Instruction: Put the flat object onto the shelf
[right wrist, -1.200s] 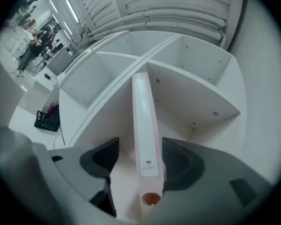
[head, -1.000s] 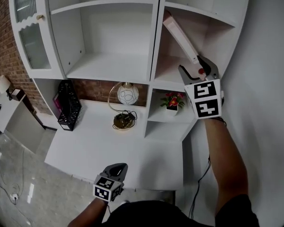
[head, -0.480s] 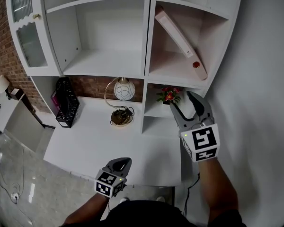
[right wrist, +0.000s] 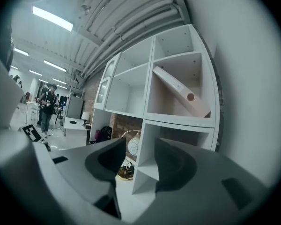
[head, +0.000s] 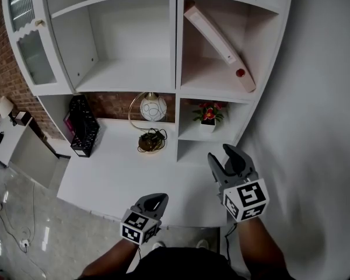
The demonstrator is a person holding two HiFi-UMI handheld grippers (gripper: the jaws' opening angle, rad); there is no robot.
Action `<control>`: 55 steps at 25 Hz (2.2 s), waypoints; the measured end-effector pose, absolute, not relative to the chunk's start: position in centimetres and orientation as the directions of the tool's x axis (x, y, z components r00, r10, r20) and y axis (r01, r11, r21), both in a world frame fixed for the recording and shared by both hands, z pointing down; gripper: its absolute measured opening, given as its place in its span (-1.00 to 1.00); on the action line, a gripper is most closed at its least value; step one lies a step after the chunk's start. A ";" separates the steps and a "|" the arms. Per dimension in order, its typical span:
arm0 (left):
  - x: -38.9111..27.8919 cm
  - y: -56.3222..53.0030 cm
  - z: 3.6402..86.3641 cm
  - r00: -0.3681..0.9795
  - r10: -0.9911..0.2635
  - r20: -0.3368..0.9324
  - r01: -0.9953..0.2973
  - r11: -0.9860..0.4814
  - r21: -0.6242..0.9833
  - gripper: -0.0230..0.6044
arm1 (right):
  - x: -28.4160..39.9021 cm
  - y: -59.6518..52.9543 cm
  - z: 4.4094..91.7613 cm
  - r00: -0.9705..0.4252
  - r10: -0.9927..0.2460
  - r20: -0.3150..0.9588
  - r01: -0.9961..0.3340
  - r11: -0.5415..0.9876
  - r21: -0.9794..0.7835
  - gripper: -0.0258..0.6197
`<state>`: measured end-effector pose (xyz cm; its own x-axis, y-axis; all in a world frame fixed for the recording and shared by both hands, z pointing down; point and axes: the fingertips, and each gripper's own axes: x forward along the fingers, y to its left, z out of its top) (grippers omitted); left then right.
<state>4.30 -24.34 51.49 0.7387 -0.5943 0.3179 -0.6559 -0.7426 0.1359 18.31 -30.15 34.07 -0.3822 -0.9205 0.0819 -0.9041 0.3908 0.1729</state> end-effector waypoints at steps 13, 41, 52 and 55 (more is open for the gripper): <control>5.1 -24.2 50.4 0.752 -0.595 0.282 -0.647 -0.749 0.143 -0.91 | 18.8 -26.4 42.2 -0.459 -0.875 0.153 -0.888 0.447 -0.106 -0.75; 4.0 -25.0 49.9 0.738 -0.618 0.271 -0.668 -0.726 0.162 -0.91 | 20.6 -23.2 49.2 -0.447 -0.858 0.252 -0.892 0.407 -0.196 -0.91; 4.0 -25.1 50.2 0.736 -0.617 0.280 -0.670 -0.725 0.162 -0.91 | 20.7 -22.5 50.8 -0.438 -0.853 0.283 -0.898 0.404 -0.173 -0.91; 3.9 -25.0 50.4 0.732 -0.621 0.280 -0.673 -0.722 0.159 -0.91 | 20.9 -22.4 51.1 -0.433 -0.856 0.283 -0.901 0.398 -0.173 -0.91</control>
